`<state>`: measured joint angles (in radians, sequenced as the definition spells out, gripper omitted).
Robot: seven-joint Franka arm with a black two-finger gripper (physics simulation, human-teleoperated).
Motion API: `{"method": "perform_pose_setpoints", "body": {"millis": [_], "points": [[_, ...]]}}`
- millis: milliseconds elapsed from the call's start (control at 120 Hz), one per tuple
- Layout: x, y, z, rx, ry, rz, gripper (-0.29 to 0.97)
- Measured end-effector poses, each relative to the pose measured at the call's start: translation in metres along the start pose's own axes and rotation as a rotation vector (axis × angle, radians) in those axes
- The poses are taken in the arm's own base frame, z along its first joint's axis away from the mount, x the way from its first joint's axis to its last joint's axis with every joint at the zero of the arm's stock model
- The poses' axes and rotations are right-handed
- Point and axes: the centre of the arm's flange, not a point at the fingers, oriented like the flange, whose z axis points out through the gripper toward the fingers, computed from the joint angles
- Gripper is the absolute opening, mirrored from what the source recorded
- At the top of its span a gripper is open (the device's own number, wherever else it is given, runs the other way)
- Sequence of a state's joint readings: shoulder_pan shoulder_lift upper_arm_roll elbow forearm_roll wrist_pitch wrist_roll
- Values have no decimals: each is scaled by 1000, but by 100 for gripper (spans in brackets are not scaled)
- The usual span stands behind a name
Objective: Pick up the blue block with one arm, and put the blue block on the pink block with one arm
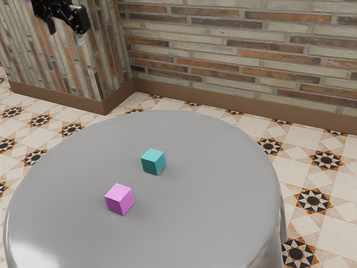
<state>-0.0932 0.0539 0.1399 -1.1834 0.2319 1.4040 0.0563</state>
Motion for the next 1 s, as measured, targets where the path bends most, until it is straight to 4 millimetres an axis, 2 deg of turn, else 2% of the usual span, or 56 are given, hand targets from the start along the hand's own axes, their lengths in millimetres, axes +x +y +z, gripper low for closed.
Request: {"method": "perform_pose_setpoints", "body": {"millis": [167,217,258,308,375,425,525,642,683,825,908,1000], "points": [[3,39,-6,-46,18,79,68],[5,55,3,-71,2,108,68],[9,70,25,-86,-23,133,68],[14,88,65,-94,-64,163,68],[23,102,106,-98,-86,180,68],[31,104,130,-98,-91,176,68],[45,89,168,-91,-100,134,68],[56,103,233,-86,-161,126,68],[59,106,250,-90,-172,119,68],[60,95,306,-115,-220,54,68],[53,95,331,-134,-243,26,68],[47,91,349,-149,-256,-7,68]]}}
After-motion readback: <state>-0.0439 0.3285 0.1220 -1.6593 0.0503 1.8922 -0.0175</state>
